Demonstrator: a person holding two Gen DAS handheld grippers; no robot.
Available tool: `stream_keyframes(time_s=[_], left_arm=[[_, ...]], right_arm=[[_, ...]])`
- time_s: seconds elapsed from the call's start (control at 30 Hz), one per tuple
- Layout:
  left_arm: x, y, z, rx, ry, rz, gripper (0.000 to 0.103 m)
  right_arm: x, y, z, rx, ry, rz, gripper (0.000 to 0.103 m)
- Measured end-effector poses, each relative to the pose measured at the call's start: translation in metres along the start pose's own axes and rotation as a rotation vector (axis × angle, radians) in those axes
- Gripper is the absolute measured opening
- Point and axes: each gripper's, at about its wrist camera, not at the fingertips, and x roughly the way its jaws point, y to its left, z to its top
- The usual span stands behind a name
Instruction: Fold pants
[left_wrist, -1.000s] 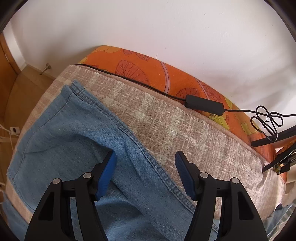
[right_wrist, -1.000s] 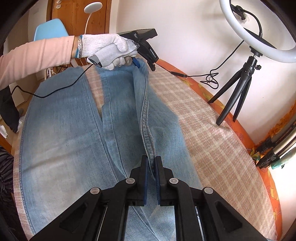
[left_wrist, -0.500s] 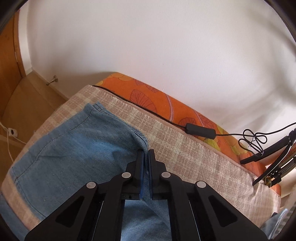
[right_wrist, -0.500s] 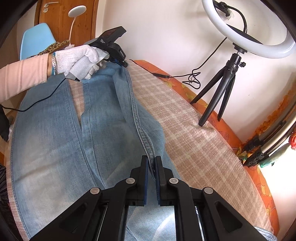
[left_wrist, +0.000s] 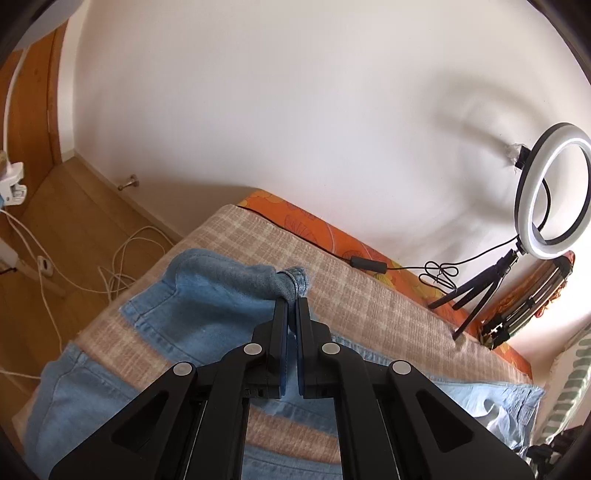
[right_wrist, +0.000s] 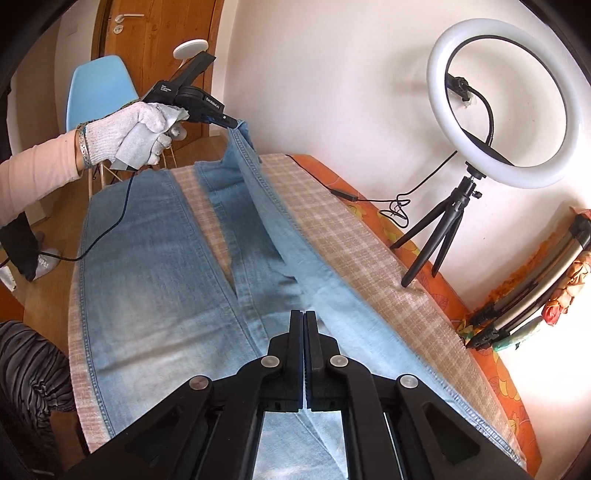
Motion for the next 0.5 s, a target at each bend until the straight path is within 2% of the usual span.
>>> stream_keyframes(time_s=[0.07,0.1,0.13,0.17,0.2,0.27,0.37,0.5], left_arm=[[-0.010,0.009,-0.016,-0.020,0.014,-0.013,0.002],[-0.016,0.014,-0.024,-0.035,0.017,-0.020,0.002],[-0.021,0.018,-0.030,-0.048,0.019,-0.028,0.002],[-0.025,0.023,-0.036,-0.060,0.016,-0.033,0.002],[-0.029,0.026,-0.041,-0.068,0.014,-0.039,0.002],[-0.037,0.026,-0.051,-0.059,0.007,-0.033,0.002],[-0.043,0.025,-0.062,-0.043,0.002,-0.026,0.002],[-0.042,0.033,-0.073,-0.070,0.014,-0.026,0.002]], right_arm=[[0.001,0.009,-0.003,0.004,0.021,0.030,0.000],[0.003,0.009,-0.006,0.018,0.028,0.035,0.004],[0.006,0.007,-0.007,0.021,0.031,0.017,0.013],[0.010,0.004,-0.008,0.012,0.034,-0.002,0.034],[0.014,-0.002,-0.009,0.001,0.034,-0.023,0.041],[0.027,-0.016,-0.010,-0.021,0.073,-0.018,0.042],[0.053,-0.038,-0.010,-0.050,0.150,0.031,0.051],[0.092,-0.056,-0.008,-0.121,0.207,0.009,0.060]])
